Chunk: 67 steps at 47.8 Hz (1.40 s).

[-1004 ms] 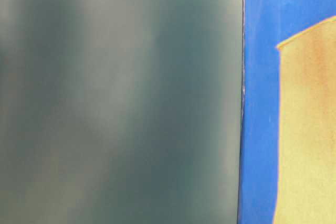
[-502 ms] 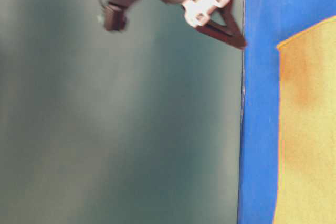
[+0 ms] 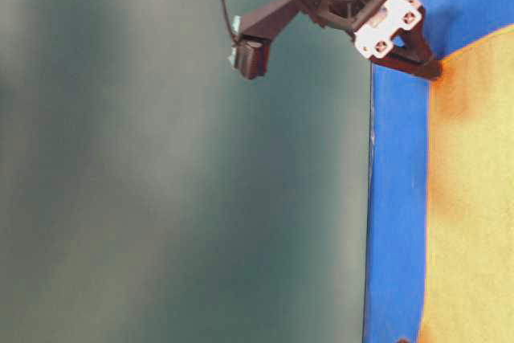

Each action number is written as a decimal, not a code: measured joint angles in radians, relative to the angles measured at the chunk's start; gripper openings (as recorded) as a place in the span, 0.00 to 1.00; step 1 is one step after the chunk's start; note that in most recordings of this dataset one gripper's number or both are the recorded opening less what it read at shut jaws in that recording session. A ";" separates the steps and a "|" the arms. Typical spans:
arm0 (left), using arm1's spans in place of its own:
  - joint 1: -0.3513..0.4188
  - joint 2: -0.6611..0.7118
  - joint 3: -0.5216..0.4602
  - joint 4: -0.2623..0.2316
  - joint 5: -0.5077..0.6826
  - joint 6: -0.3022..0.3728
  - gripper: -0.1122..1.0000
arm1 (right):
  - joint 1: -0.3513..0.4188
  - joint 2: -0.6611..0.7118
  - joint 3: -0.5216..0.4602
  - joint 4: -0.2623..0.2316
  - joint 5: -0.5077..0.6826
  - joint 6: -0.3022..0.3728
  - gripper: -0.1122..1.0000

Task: Fold the orange towel.
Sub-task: 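Move both grippers to the towel's far corners and pinch them, then pull both held far corners toward the near edge, folding the towel in half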

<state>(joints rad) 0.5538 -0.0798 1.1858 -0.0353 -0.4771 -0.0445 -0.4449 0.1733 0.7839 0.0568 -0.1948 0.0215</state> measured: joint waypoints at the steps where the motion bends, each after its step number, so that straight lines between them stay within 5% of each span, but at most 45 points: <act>1: 0.002 0.009 -0.005 0.000 0.000 0.002 0.91 | 0.000 0.003 -0.002 0.000 -0.002 0.002 0.62; 8: 0.003 0.060 -0.018 0.000 0.009 0.005 0.82 | 0.000 0.008 -0.006 0.000 -0.003 -0.002 0.54; 17: 0.000 0.095 -0.025 0.003 0.034 0.037 0.37 | 0.005 0.008 -0.008 0.000 -0.002 -0.002 0.12; 24: -0.032 0.098 -0.029 0.005 0.040 0.069 0.11 | 0.008 0.008 -0.006 0.000 -0.003 -0.002 0.12; 67: -0.069 -0.143 -0.005 0.005 0.183 0.055 0.11 | 0.038 -0.118 0.015 0.000 0.057 0.000 0.12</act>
<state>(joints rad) 0.4847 -0.2224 1.1812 -0.0307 -0.2945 0.0107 -0.4065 0.0552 0.7992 0.0568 -0.1381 0.0215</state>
